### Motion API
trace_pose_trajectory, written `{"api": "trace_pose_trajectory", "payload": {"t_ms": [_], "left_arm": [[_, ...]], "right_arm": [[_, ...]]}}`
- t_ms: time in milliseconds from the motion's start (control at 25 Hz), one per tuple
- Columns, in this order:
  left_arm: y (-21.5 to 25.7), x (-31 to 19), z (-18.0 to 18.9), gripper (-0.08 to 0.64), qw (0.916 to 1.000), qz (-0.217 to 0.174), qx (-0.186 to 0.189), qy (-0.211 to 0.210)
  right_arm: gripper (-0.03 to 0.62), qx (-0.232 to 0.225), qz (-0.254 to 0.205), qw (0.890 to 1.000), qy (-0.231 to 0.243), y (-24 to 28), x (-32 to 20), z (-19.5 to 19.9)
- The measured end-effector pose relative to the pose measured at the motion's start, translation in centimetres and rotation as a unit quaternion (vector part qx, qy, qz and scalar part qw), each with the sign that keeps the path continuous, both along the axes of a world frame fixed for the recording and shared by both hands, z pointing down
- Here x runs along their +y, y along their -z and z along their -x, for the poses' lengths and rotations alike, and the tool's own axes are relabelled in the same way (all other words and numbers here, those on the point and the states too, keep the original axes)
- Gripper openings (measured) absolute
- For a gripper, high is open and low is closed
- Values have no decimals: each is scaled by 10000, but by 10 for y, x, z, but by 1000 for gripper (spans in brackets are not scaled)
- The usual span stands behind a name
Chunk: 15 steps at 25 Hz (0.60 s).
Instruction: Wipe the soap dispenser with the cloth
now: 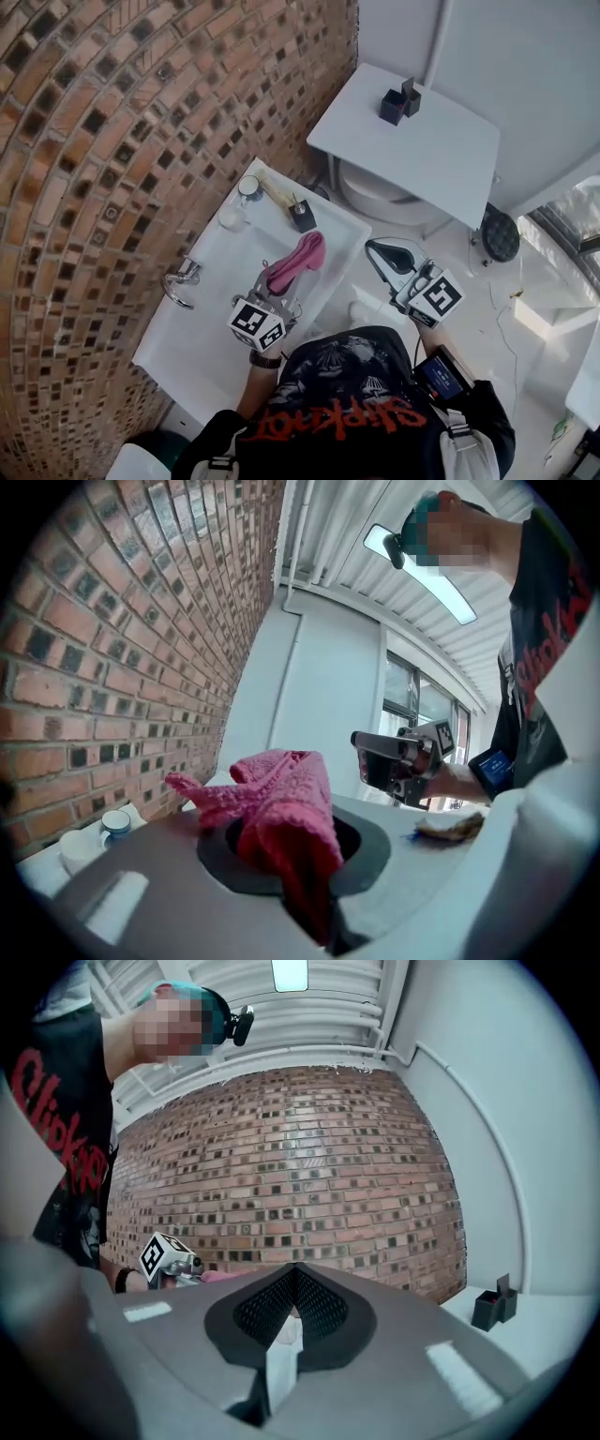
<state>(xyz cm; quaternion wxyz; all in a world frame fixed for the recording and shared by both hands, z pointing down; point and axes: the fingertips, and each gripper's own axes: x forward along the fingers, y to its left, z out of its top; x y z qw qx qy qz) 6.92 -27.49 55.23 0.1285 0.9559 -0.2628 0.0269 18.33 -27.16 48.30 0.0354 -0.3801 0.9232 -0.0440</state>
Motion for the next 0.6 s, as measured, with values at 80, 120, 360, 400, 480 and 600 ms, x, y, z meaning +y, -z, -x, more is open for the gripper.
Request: {"api": "trace_pose_trajectory", "payload": {"t_ms": [80,120,360,400,480,600], "left_arm": [[-3,5,-5,51,9999,48,-32,-84],[-4,8,-7,51,9999,74,-51,-109],[-8,24,-21,51,9993,309,60,-185],[-8,26,-21,51,9993,333,52,-186],[-9,32,-15,51,9991,374,13,-183],[-10,41,-4,51,9989,440,-47,-162]], "right_arm": [[0,-56,27,10000,-16,0,7,-4],[0,-97,41,9999,-1,0,11,-5],[0,-155,51,9999,-31,4,26,-16],[0,-144,68,9999,-28,4,26,-15],[0,-118,73,9999,29,2,28,-8],[0,-62,60,9998,187,-2,32,7]]}}
